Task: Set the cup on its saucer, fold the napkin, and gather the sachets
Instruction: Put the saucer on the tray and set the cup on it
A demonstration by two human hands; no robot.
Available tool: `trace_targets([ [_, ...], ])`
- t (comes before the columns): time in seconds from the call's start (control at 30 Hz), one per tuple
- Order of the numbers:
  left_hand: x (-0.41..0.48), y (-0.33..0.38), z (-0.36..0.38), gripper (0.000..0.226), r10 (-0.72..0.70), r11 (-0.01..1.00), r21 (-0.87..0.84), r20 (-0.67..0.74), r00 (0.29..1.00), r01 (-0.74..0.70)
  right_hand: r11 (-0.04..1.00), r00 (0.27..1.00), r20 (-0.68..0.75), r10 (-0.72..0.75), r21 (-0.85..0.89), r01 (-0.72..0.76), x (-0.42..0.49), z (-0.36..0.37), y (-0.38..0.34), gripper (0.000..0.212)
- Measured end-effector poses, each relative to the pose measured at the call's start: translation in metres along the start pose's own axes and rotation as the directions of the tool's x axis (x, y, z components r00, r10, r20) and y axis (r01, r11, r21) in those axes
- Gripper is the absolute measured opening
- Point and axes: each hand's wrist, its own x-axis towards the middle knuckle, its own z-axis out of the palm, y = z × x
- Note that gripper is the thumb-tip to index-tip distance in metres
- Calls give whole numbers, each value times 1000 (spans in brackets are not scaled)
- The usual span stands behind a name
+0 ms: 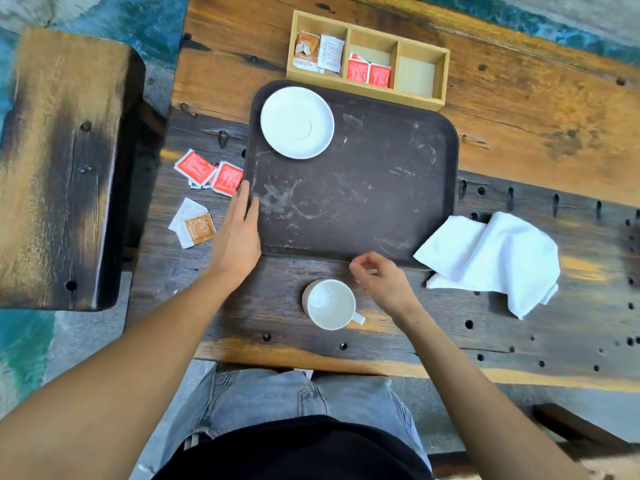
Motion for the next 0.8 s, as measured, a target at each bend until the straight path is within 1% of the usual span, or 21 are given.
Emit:
trace_targets([
  [0.07, -2, -1, 7, 68, -12, 1000, 10, 9, 1000, 12, 998, 999, 32, 30, 49, -32, -16, 2, 7, 26],
  [0.13, -5, -3, 13, 65, -16, 1000, 12, 12, 1000, 16, 991, 994, 100, 39, 125, -51, -29, 6, 15, 29],
  [0.2, -5, -4, 17, 62, 10, 1000, 25, 20, 1000, -10, 996, 991, 136, 12, 85, -24, -39, 11, 19, 30],
  [0.33, -2, -6, 23, 61, 31, 997, 70, 41, 999, -34, 991, 995, 54, -89, -100, 94, -41, 20, 22, 27],
  [0.43, 0, -13, 26, 62, 43, 993, 108, 61, 997, -49, 984, 994, 41, -97, -147, 102, -40, 20, 19, 31],
  [0.53, 2, -16, 30, 62, 38, 987, 150, 79, 996, -49, 981, 994, 38, -102, -164, 107, -36, 17, 16, 29],
  [0.6, 3, -15, 32, 62, 23, 984, 172, 90, 996, -38, 982, 994, 24, -108, -154, 110, -31, 10, 10, 26],
  [0.7, 4, -16, 33, 63, 27, 978, 204, 100, 995, -47, 991, 992, 7, -125, -58, 125, -20, -5, -12, 22],
  [0.8, 5, -17, 34, 64, 19, 981, 190, 107, 994, -40, 988, 985, -66, -157, -7, 157, 0, -20, -42, 25],
])
